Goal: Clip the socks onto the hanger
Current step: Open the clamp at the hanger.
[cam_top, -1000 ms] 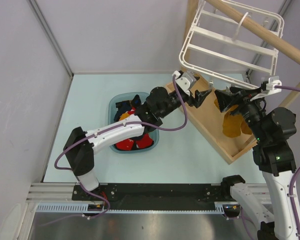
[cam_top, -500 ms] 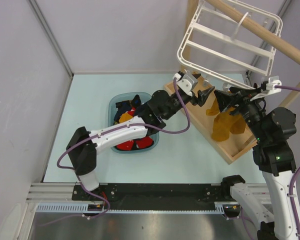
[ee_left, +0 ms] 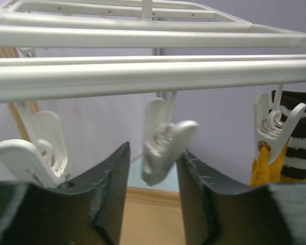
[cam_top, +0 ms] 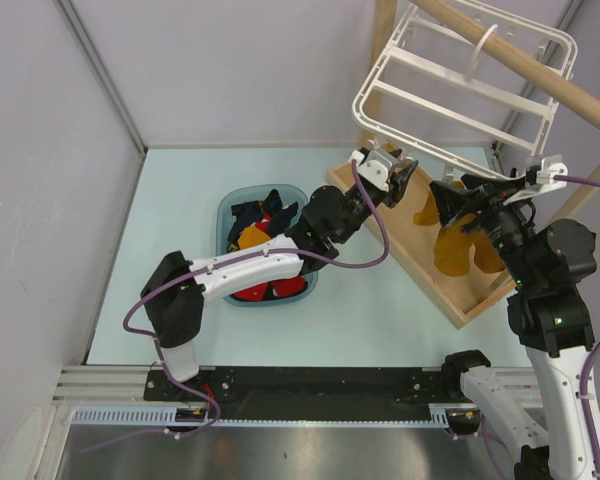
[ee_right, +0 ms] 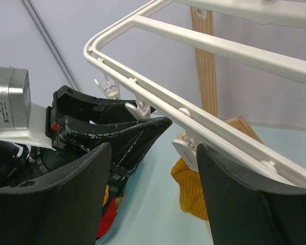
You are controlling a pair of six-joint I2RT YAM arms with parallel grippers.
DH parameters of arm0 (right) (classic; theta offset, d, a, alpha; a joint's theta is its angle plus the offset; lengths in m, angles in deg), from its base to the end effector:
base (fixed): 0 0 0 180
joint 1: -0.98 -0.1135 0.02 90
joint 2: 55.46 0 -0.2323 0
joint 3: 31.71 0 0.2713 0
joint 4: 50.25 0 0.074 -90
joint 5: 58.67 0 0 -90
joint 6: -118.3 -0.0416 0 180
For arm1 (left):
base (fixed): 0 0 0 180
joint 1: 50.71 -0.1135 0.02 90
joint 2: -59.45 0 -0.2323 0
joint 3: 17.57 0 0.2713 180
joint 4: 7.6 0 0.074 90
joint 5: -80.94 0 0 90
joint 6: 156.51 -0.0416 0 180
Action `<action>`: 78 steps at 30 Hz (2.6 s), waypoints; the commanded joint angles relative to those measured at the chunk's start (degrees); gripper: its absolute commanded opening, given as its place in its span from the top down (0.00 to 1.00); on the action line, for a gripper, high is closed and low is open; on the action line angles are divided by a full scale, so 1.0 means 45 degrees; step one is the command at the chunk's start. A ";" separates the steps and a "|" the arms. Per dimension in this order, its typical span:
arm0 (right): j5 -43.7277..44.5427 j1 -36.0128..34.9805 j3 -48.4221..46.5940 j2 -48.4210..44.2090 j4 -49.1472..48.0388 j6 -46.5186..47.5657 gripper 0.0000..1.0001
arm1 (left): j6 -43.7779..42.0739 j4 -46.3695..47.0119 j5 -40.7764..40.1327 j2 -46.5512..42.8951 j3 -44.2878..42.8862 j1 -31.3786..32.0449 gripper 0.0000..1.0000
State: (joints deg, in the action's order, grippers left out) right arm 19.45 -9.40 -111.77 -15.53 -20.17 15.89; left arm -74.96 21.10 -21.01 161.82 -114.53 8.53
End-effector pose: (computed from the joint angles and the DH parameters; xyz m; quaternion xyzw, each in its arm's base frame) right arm 0.1580 0.0377 0.4575 -0.0680 0.6403 0.2158 0.7341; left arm 0.2351 -0.3782 0.3602 0.2323 0.5026 -0.3046 0.7750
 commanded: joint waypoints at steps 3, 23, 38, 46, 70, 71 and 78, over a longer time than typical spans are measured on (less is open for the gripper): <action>-0.0055 0.0059 -0.0008 -0.0219 -0.0329 -0.0134 0.27 | -0.0154 0.0706 -0.0236 -0.0111 -0.0453 0.0097 0.68; -0.2048 0.0078 -0.0028 -0.0492 -0.0876 -0.1189 0.28 | 0.1427 -0.2613 0.4177 -0.1888 -0.0140 0.0136 0.93; -0.1365 0.0078 -0.0301 0.0542 -0.0701 -0.2438 0.29 | 0.1292 -0.4762 0.5838 -0.1811 -0.1214 0.0389 0.93; -0.0875 0.0078 -0.0321 0.0679 -0.1031 -0.2985 0.29 | 0.1116 -0.5309 0.6014 -0.1538 -0.1565 0.0682 0.93; -0.0759 0.0039 -0.0321 0.1070 -0.1618 -0.3396 0.73 | 0.0725 -0.6716 0.5721 -0.1107 -0.2250 0.1015 0.86; -0.0681 0.0039 -0.0321 0.1070 -0.1560 -0.3357 0.76 | 0.0725 -0.6697 0.5605 -0.1108 -0.2231 0.1015 0.85; -0.0583 0.0039 -0.0321 0.1011 -0.1384 -0.3318 0.93 | 0.0940 -0.6190 0.5098 -0.1400 -0.1860 0.1015 0.50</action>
State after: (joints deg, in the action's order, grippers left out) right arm 16.11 -9.26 -111.80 -10.73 -24.48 0.92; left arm -71.09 -5.70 -0.24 157.07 -123.16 10.93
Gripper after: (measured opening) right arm 0.123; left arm 0.367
